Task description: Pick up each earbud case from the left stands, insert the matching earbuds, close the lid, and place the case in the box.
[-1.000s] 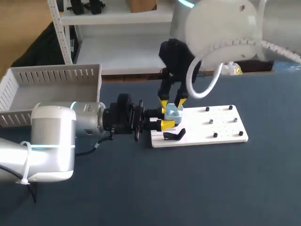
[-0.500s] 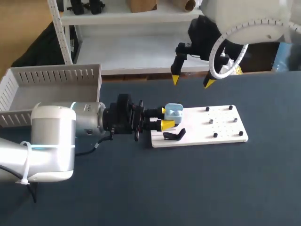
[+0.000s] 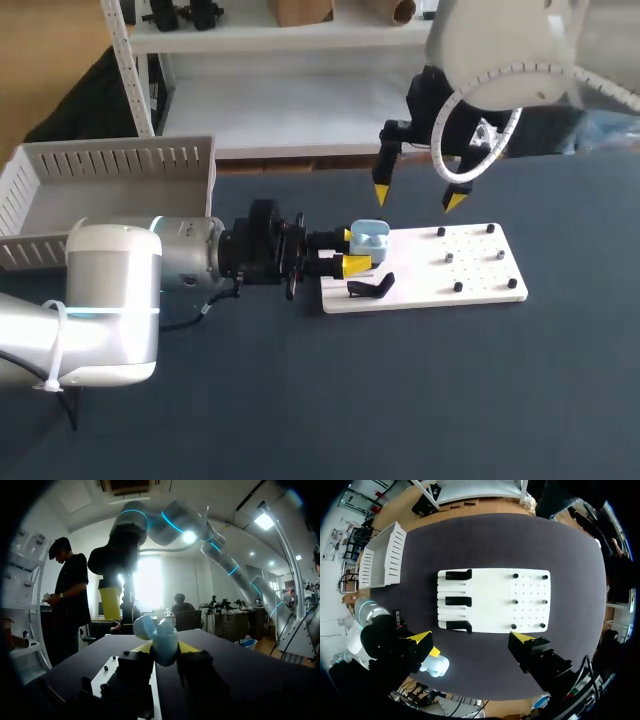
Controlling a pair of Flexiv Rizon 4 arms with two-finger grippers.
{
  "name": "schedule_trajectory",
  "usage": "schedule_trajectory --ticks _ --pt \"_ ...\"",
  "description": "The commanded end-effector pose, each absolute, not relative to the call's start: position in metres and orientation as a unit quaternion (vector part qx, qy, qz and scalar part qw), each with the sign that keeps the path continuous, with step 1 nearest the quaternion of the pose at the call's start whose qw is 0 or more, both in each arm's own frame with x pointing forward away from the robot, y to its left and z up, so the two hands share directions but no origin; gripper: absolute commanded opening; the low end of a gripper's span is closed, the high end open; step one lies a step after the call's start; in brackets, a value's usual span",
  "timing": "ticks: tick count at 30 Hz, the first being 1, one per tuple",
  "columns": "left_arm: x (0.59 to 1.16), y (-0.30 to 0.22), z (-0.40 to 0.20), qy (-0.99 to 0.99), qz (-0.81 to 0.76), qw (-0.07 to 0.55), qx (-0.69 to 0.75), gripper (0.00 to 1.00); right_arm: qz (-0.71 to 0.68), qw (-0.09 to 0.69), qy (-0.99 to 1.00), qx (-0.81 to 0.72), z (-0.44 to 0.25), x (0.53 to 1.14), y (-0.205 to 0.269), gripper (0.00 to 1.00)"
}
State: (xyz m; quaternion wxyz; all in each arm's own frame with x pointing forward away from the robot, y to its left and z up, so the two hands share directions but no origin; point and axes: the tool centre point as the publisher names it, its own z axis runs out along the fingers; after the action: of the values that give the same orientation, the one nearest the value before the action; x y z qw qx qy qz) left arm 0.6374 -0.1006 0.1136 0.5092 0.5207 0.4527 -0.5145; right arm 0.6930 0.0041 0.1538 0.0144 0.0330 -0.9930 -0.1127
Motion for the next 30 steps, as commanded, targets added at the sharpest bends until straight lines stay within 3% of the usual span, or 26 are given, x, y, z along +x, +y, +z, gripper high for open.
schedule_trajectory --ticks 1,23,30 --pt "0.638 -0.101 0.113 0.452 -0.515 0.510 0.521 0.00 -0.111 0.022 -0.993 0.037 0.152 0.689 0.005 1.00" --pt "0.638 -0.101 0.113 0.452 -0.515 0.510 0.521 0.00 -0.120 0.048 -0.990 0.056 0.152 0.646 0.004 1.00" --pt "0.638 -0.101 0.113 0.452 -0.515 0.510 0.521 0.00 -0.135 0.020 -0.989 0.061 0.167 0.644 0.004 1.00"
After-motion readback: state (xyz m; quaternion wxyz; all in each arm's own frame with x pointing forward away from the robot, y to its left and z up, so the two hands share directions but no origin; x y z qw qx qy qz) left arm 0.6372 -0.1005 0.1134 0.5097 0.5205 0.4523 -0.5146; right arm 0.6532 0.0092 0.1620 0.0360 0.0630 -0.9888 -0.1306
